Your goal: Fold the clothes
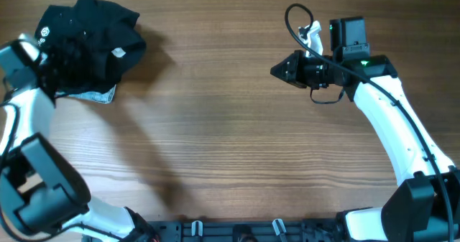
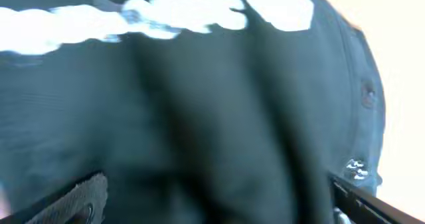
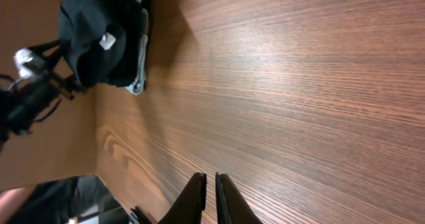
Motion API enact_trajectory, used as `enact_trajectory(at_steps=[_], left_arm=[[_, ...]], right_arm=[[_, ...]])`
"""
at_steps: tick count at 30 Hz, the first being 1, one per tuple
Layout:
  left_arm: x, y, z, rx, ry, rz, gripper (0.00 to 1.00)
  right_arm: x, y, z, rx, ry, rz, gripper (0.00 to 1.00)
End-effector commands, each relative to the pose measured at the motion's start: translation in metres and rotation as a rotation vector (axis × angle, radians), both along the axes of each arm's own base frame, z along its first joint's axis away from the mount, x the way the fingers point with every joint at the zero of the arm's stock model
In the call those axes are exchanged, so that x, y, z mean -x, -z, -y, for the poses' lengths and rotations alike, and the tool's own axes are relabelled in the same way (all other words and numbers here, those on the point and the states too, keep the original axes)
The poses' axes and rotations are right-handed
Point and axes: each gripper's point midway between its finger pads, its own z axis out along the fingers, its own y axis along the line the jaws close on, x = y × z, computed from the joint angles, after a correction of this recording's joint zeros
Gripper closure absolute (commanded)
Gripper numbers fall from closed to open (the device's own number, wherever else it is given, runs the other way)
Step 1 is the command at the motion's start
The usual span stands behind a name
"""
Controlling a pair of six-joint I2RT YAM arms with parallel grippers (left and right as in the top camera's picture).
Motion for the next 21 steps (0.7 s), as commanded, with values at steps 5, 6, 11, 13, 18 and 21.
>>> enact_trajectory(at_steps=[5,6,11,13,18,21], left_arm=[[0.085,-0.102,0.004,-0.103,0.019,-0.014,0.0],[0.09,-0.119,0.02,-0.128,0.078,0.02,0.0],[0.107,-0.163,0.107,-0.214,0.366,0.121,0.0],[0.115,-0.163,0.155,-0.253,0.538,0.122,0.0],[0.142,-0.143,0.258,-0.294,0.932,0.066,0.01],[0.153,-0.128,0.286,-0.396,0.99,-0.024,0.0]], right_arm=[[-0.004,-0.001,0.001,0.064,-0.083,0.119,0.73],[-0.004,-0.001,0.002,0.07,-0.094,0.129,0.73],[-0.003,-0.003,0.002,0.078,-0.104,0.146,0.73],[-0.002,-0.011,0.003,0.089,-0.12,0.19,0.72],[0.007,-0.038,0.023,0.204,-0.07,0.288,0.68],[0.025,-0.061,0.048,0.319,0.015,0.336,0.66]])
